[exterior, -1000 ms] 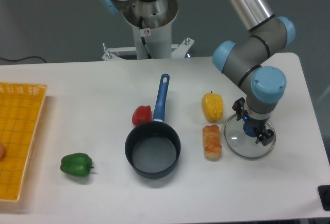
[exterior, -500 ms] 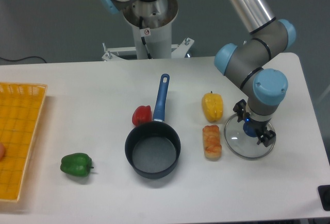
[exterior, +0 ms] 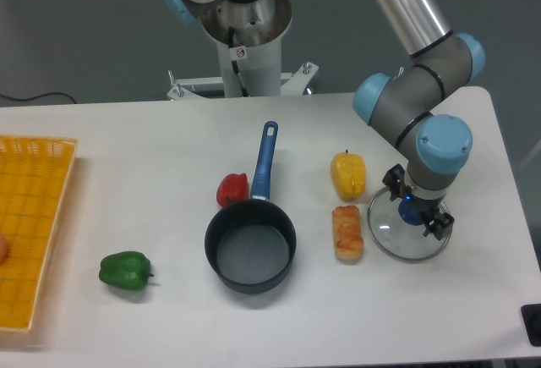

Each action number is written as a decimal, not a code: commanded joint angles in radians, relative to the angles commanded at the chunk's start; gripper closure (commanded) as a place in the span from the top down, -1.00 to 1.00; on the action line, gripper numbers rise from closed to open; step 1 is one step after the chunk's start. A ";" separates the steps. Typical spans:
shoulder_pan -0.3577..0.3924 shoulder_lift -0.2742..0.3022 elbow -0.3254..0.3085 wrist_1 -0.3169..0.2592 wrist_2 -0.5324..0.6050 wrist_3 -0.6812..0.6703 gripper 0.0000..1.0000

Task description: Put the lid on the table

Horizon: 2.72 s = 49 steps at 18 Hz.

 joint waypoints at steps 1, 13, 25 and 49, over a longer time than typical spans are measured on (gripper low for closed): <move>0.000 0.000 -0.002 0.000 0.000 0.000 0.86; -0.003 -0.005 -0.026 -0.003 0.067 0.002 0.74; -0.021 -0.002 -0.020 -0.008 0.066 -0.074 0.31; -0.031 0.049 0.003 -0.003 0.005 -0.086 0.20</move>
